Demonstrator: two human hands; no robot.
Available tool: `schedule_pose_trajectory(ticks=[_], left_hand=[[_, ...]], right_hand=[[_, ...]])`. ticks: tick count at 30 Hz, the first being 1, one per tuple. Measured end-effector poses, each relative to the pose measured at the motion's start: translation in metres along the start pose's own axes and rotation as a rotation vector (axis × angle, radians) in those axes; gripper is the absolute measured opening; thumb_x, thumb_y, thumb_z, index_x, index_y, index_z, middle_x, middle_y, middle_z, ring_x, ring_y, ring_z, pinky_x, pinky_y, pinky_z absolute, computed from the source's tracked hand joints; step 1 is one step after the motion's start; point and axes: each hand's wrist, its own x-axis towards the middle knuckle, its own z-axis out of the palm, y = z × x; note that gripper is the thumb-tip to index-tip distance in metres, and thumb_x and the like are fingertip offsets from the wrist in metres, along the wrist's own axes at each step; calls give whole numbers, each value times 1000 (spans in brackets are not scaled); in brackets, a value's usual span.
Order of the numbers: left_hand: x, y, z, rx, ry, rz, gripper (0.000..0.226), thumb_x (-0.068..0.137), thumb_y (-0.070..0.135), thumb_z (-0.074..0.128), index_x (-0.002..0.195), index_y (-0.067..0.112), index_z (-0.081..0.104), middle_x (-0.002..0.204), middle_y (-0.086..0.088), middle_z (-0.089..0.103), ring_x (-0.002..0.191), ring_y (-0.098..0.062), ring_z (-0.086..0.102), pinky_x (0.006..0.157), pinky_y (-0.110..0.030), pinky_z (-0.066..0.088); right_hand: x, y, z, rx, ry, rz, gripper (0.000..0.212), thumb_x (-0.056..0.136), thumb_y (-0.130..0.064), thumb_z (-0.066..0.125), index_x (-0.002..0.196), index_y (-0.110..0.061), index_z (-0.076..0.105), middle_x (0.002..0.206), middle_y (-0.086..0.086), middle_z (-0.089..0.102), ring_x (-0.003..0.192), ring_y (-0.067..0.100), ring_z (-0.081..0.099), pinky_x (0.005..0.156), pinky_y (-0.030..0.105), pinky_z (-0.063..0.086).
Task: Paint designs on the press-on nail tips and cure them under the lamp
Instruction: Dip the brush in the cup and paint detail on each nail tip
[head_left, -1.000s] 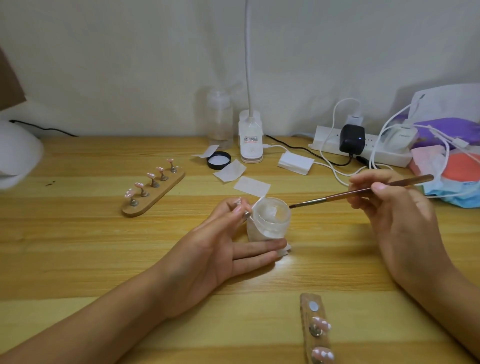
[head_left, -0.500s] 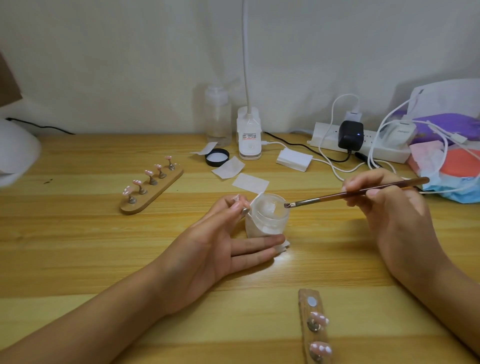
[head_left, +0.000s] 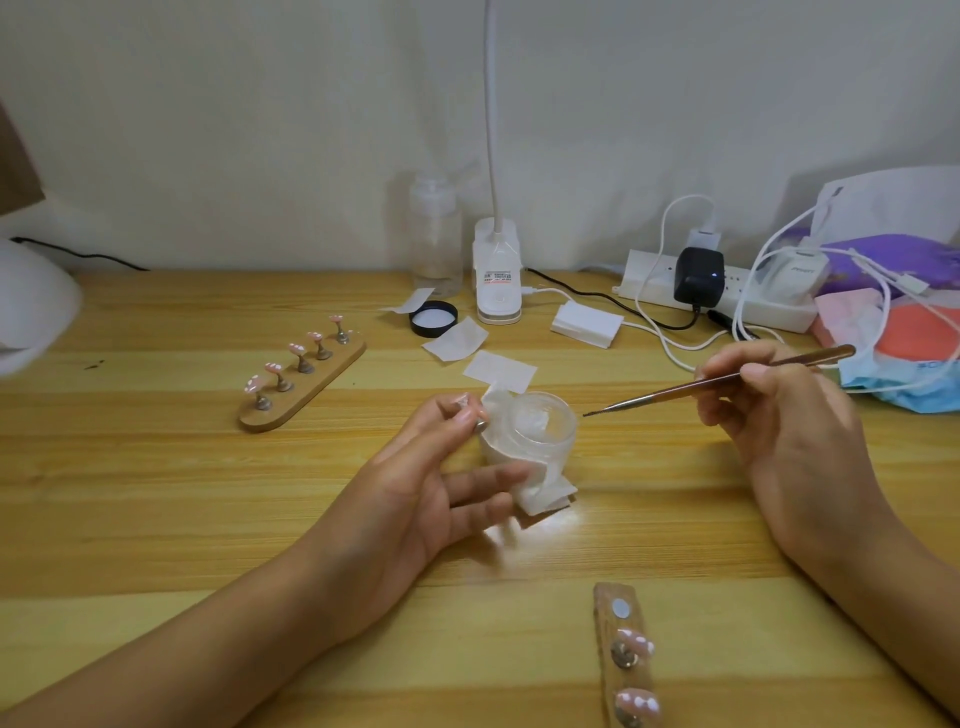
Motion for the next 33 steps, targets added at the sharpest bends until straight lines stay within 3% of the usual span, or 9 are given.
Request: schedule_pose_trajectory(ticks=[3,5,8,12,15,19,23,28,33], left_hand=[[-6,-2,-3,144,199,207,14,70,28,77,78,32,65,82,6,57,55,-5,42,43,-20,23],[-11,-3,-3,221,181,311,13,68,37,72,77,32,64,73,7,51,49,-4,32,42,-18,16],[-16,-8,3,380,-13,282,9,70,32,74,74,33,65,68,5,63,44,-2,44,41,-11,33],[-17,-19,6,656,-183,173,17,79,15,78,78,31,71,75,7,71,64,-2,62,54,-12,46],[-14,-17,3,693,-183,179,8,76,25,77,80,30,71,76,10,69,66,-6,59,58,-18,48],[-10,-16,-1,700,-159,215,10,75,34,74,84,30,72,72,16,64,63,-3,53,59,-15,43],[-10,-15,-3,653,-131,204,14,73,35,76,85,28,74,75,11,67,63,-2,56,60,-15,46],[-8,-12,-2,567,-107,184,10,76,21,75,84,27,76,83,5,73,66,-2,61,64,-14,48],[-9,-13,-2,646,-134,205,9,77,29,76,86,30,74,82,10,70,76,-3,61,69,-15,47]], right_hand=[[1,-3,2,94,39,22,33,89,-21,44,77,-24,75,76,-3,66,72,9,61,65,19,51],[1,-6,6,174,35,65,37,95,-22,43,76,-23,75,73,-4,66,70,8,63,65,18,52],[-2,-9,11,289,-5,149,41,100,-24,42,74,-23,74,71,-4,66,68,8,63,63,18,52],[-9,-7,18,335,-48,181,29,95,-28,49,77,-23,71,71,-3,61,67,8,60,64,20,53],[-13,-4,22,315,-34,140,27,93,-26,49,76,-23,70,69,-3,60,64,9,60,65,21,53],[-16,-6,23,263,-100,130,36,98,-27,42,85,-24,75,73,1,68,72,12,66,68,22,54],[-16,-6,26,255,-140,149,39,99,-28,41,85,-24,77,77,3,72,78,12,68,72,22,56],[-17,-5,25,307,-123,184,16,86,-20,56,78,-23,70,75,-2,63,70,10,64,68,22,55],[-17,-2,23,260,-127,184,13,82,-14,54,75,-19,64,68,0,57,61,10,56,60,19,51]])
